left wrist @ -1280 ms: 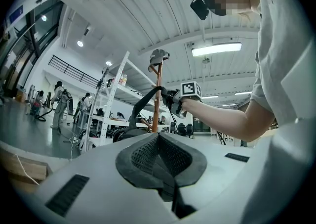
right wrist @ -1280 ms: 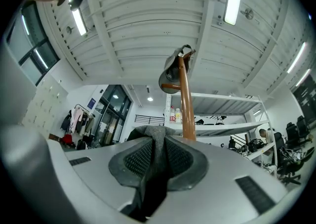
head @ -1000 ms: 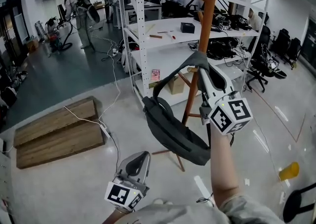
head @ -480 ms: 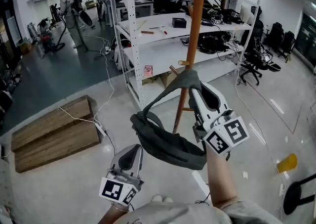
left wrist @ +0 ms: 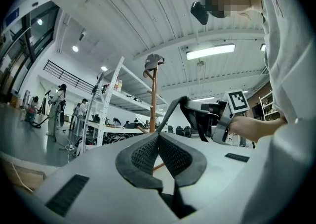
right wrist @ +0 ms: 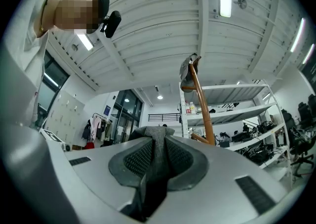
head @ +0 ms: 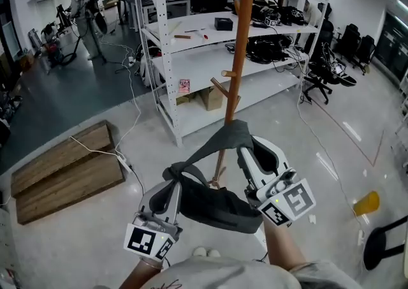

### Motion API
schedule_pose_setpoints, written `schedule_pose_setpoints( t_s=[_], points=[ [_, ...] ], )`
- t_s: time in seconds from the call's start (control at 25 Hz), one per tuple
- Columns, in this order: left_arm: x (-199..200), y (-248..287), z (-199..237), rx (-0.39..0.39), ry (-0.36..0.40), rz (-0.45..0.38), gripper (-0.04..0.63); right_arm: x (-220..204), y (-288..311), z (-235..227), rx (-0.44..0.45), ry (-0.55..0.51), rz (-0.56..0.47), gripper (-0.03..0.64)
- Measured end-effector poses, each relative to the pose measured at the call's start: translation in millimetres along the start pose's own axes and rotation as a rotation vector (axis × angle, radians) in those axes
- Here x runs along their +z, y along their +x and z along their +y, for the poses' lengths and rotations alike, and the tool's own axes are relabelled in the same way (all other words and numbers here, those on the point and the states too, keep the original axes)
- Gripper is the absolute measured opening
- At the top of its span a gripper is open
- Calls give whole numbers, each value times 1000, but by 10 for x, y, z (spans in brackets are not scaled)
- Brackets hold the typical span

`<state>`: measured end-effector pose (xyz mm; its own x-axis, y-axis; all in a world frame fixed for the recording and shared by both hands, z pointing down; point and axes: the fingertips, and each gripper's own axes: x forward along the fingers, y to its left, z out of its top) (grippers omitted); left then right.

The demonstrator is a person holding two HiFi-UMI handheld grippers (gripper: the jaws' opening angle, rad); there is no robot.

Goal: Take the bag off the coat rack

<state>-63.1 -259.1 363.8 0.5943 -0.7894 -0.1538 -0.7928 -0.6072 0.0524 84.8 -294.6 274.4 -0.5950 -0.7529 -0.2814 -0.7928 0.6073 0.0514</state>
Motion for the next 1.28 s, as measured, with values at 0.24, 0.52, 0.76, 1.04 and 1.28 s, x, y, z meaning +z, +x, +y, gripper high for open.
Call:
schedule_pose_setpoints(
  t_s=[0.24,0.52,0.76,1.04,1.28],
  points=[
    [15,52,-66,-22,-5,1,18,-231,-188,134,18,60,46,74],
    [-5,83,-131,-42,-14,3,18,-380,-355,216,9,65,87,74],
    [36,95,-219,-43,-14,-6,18,-348,-485,241,12,92,77,74],
    [72,71,-370,-20,-12,-23,18,-319,-648,348,60,104,72,74],
    [90,14,-530,-24,-14,-40,18,-247,-832,443,77,73,77,74]
  ],
)
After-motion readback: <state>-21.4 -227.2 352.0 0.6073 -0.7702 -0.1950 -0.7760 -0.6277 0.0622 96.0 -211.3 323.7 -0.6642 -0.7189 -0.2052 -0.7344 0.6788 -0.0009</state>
